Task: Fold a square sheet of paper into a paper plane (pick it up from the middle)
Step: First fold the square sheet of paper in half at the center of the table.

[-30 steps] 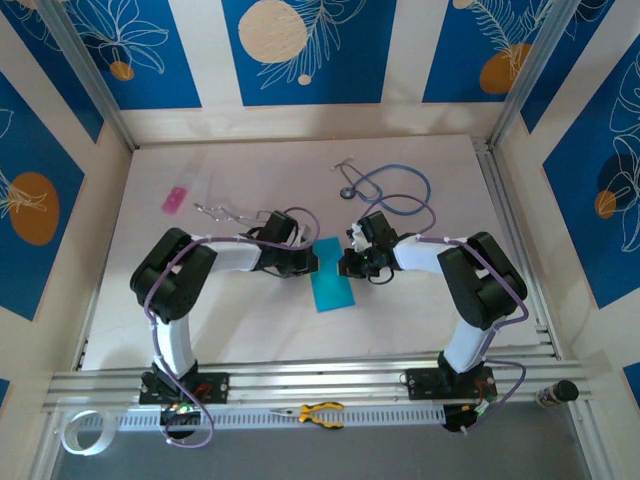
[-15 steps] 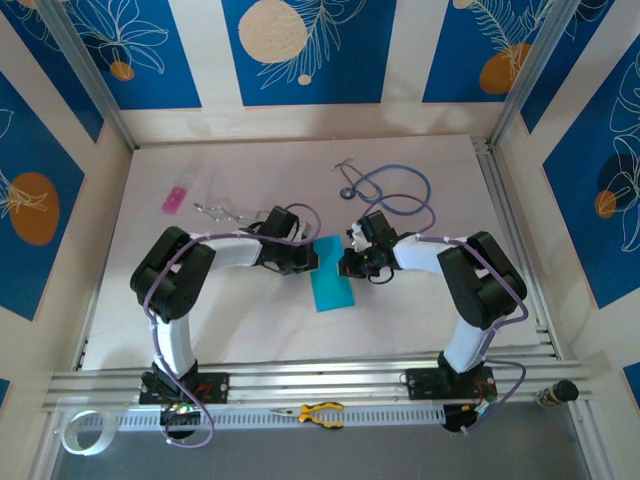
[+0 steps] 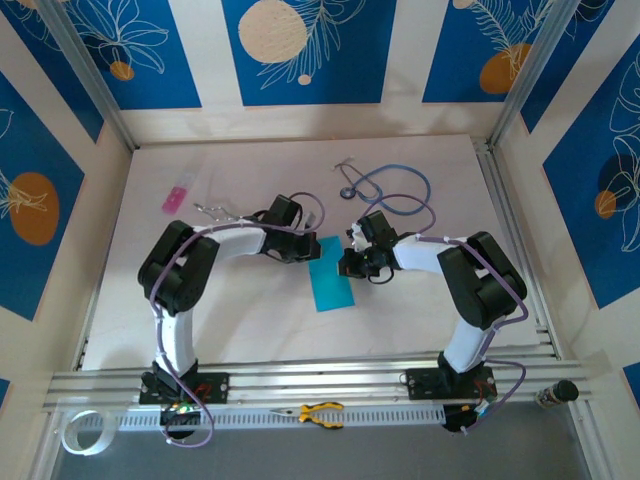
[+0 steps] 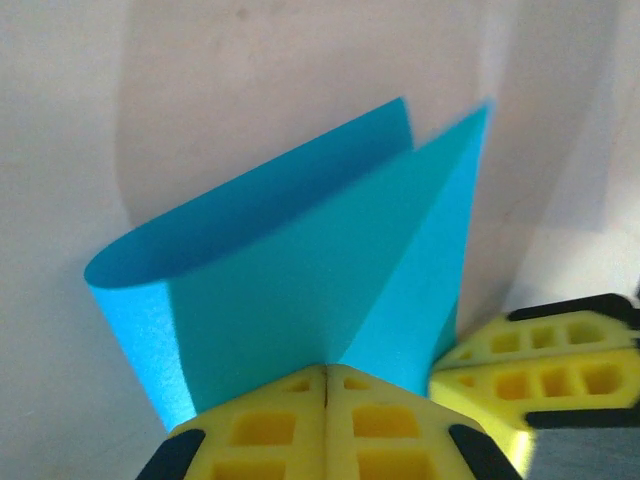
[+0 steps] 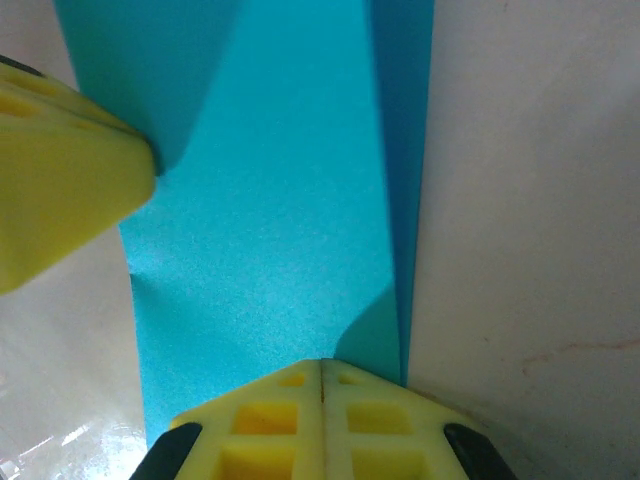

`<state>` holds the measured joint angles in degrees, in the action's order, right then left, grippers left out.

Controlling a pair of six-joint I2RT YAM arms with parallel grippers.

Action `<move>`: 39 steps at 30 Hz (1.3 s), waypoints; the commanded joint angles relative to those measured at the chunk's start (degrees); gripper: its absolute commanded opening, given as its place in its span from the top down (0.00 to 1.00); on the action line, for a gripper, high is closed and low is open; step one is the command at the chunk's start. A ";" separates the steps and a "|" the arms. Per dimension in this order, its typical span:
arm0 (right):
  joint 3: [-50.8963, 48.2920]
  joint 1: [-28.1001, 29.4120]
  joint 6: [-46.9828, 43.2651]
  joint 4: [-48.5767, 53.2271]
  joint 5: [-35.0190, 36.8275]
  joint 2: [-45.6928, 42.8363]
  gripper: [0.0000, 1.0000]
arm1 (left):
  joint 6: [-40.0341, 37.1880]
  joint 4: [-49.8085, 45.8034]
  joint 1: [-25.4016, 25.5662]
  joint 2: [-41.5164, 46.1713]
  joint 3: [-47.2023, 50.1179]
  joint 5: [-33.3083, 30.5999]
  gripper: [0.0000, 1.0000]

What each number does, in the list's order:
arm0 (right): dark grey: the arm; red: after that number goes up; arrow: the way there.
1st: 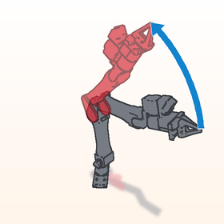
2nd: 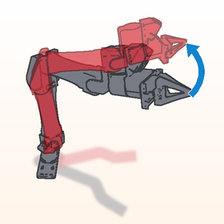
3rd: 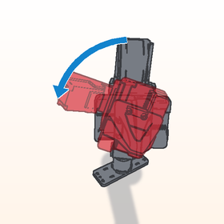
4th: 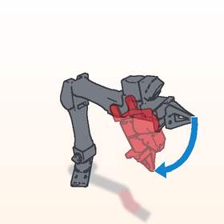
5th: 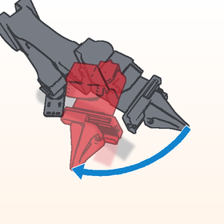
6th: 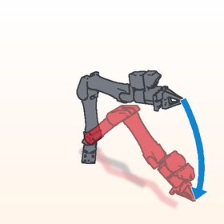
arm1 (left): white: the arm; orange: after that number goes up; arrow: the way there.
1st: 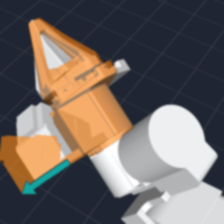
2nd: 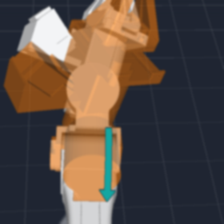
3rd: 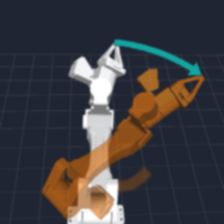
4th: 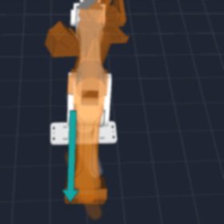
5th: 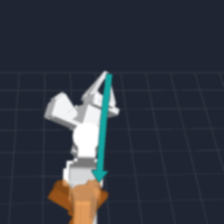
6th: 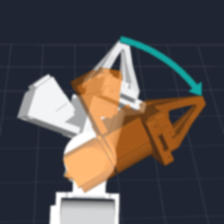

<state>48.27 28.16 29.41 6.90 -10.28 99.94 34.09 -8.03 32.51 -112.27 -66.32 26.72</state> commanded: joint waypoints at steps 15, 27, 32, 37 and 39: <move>-3.44 0.49 -0.08 9.02 5.49 2.63 1.00 | -0.72 -0.60 -2.48 -0.45 -1.71 4.06 0.90; -3.36 0.59 -0.14 9.19 5.54 2.80 1.00 | -1.63 -0.12 -4.33 -4.91 -2.35 3.07 0.91; -3.34 0.67 -0.14 9.28 5.58 2.80 1.00 | -1.03 -0.48 -5.09 -5.38 -2.22 0.52 0.93; -3.42 0.80 0.11 9.28 5.85 2.80 1.00 | 0.37 -0.70 -5.78 -4.96 -2.99 -2.16 0.94; -3.47 0.75 0.11 9.19 5.91 2.83 1.00 | 1.03 -1.45 -6.09 -5.22 -3.87 -3.02 0.94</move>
<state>48.21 28.49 29.43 6.85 -10.02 99.92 34.41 -7.29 28.58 -115.68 -68.45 29.50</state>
